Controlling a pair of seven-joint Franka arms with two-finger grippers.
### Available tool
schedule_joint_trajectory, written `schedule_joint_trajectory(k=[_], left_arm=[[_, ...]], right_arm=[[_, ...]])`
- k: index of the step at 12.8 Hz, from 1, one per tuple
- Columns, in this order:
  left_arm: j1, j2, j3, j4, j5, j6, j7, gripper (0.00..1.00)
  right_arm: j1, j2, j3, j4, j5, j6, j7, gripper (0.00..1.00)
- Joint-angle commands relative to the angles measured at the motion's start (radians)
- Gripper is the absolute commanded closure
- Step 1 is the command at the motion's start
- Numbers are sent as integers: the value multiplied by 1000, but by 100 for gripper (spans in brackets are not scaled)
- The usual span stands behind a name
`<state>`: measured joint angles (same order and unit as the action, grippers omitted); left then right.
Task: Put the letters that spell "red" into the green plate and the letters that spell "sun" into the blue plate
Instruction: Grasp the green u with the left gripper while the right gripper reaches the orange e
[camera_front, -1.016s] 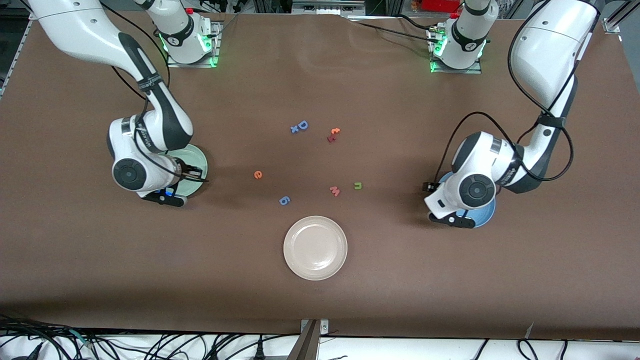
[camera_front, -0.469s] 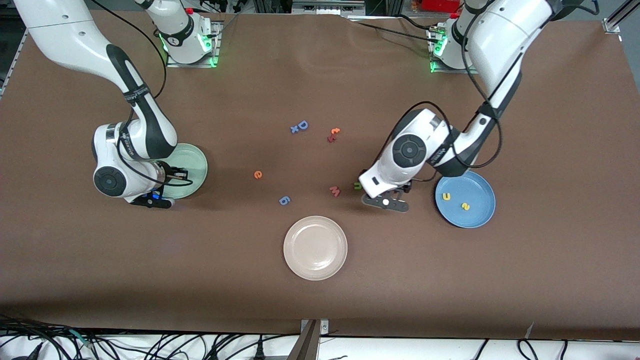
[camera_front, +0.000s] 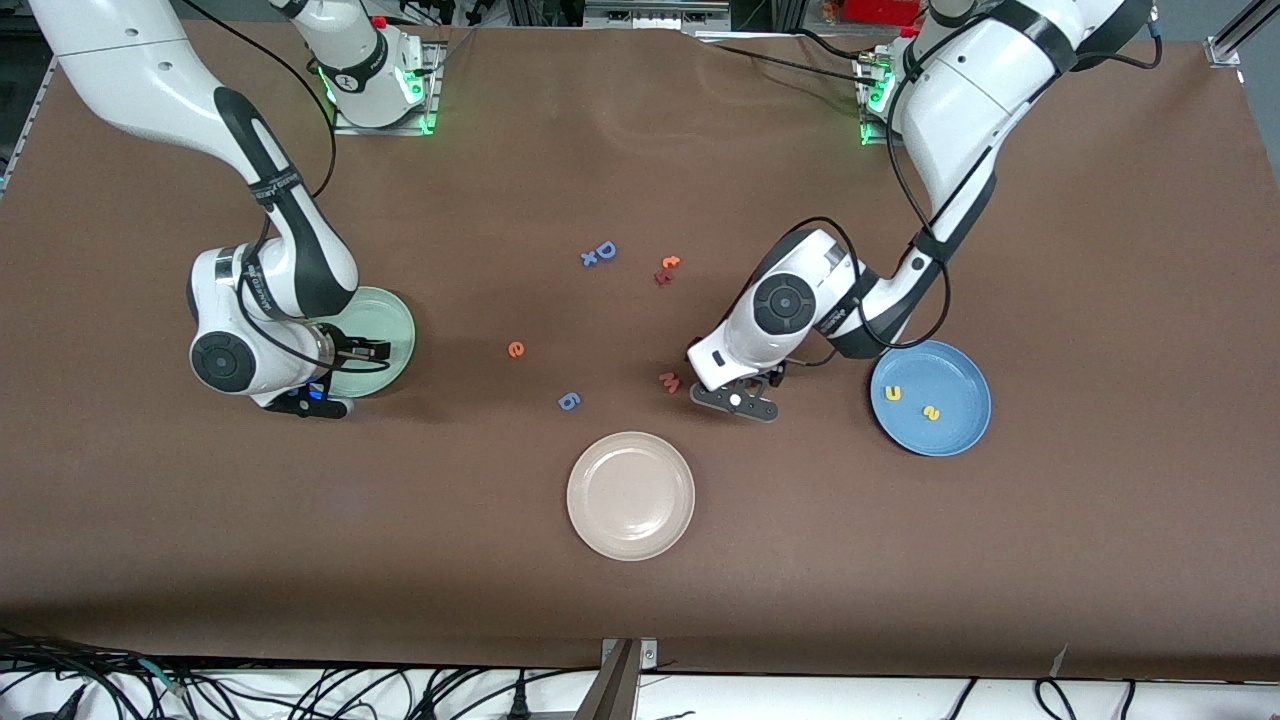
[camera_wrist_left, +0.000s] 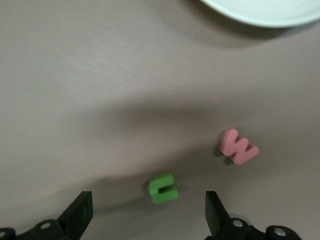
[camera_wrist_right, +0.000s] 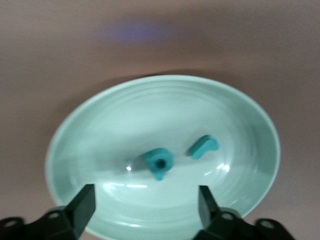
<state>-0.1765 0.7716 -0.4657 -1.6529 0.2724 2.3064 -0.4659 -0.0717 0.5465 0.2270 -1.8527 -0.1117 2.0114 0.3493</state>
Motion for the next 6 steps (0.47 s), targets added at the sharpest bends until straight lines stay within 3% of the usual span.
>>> schedule_joint_trajectory(k=[1,5,6], left_arm=[[-14,5,9,-8,-7,21,-8,2],[-17,28,10,-24,7,48,-7,12],[-17,29,10,-24,16,51,-7,25]], right_arm=[[-3,-37,89,-8,14,-8,156,6],[0,-36,190,23,12,3,356,6],[6,-33,199,32,11,7,388,6]])
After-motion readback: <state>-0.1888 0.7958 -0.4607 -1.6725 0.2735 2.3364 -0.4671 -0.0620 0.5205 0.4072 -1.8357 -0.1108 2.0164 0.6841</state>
